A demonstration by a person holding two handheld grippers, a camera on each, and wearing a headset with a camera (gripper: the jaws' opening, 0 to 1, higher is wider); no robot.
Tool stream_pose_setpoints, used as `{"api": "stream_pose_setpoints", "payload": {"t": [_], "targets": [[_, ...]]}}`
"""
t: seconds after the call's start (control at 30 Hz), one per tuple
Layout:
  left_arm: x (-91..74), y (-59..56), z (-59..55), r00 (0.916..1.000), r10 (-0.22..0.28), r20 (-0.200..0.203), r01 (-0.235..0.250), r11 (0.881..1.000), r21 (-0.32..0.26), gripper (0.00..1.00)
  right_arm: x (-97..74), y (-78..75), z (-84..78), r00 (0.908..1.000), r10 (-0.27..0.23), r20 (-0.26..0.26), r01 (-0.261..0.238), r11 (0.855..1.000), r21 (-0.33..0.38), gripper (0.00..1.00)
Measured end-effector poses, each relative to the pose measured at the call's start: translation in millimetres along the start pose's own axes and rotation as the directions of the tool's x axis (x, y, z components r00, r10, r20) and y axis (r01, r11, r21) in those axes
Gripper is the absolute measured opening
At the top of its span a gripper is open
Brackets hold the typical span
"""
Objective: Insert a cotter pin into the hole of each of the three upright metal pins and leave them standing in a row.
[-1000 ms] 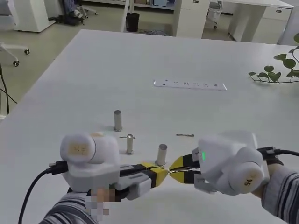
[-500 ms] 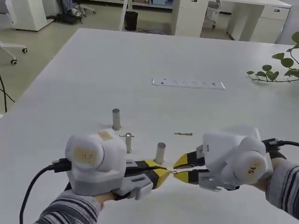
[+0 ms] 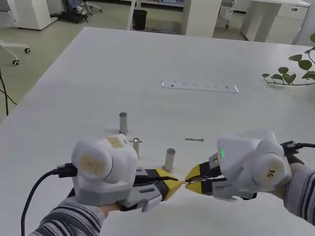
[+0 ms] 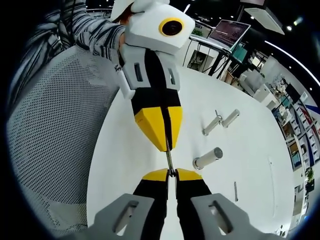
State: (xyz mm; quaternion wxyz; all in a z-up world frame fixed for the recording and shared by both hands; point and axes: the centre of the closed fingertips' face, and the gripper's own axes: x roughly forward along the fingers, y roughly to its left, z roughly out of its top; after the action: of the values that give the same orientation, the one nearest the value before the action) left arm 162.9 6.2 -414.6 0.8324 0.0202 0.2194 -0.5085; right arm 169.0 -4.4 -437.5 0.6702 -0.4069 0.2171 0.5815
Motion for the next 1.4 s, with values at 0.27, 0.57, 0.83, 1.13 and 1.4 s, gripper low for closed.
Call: {"api": "stream_pose_setpoints", "payload": {"t": [0.27, 0.57, 0.83, 1.13, 1.4], "targets": [[0.7, 4.6, -2.0, 0.9993, 0.035, -0.014, -0.035, 0.999, 0.023, 0.00, -2.0, -3.0, -0.8, 0.9997, -0.019, -0.017, 0.019, 0.999, -0.030, 0.00], [0.1, 18.4, -1.9, 0.9927, 0.120, -0.008, -0.120, 0.992, 0.048, 0.15, -2.9, -13.2, -9.0, 0.9965, -0.059, -0.058, 0.059, 0.998, -0.013, 0.00], [-3.8, 43.7, -3.6, 0.9608, 0.277, -0.010, -0.276, 0.960, 0.053, 0.26, -2.0, -32.8, -22.4, 0.9825, -0.135, -0.128, 0.136, 0.991, -0.005, 0.00], [1.8, 55.9, -10.8, 0.9371, 0.347, -0.034, -0.346, 0.937, 0.036, 0.30, 5.8, -50.8, -36.8, 0.9649, -0.172, -0.198, 0.180, 0.984, 0.020, 0.00], [13.8, 62.7, -13.0, 0.9248, 0.378, -0.048, -0.377, 0.926, 0.014, 0.30, 12.5, -60.1, -46.7, 0.9594, -0.177, -0.220, 0.190, 0.981, 0.042, 0.00]]}}
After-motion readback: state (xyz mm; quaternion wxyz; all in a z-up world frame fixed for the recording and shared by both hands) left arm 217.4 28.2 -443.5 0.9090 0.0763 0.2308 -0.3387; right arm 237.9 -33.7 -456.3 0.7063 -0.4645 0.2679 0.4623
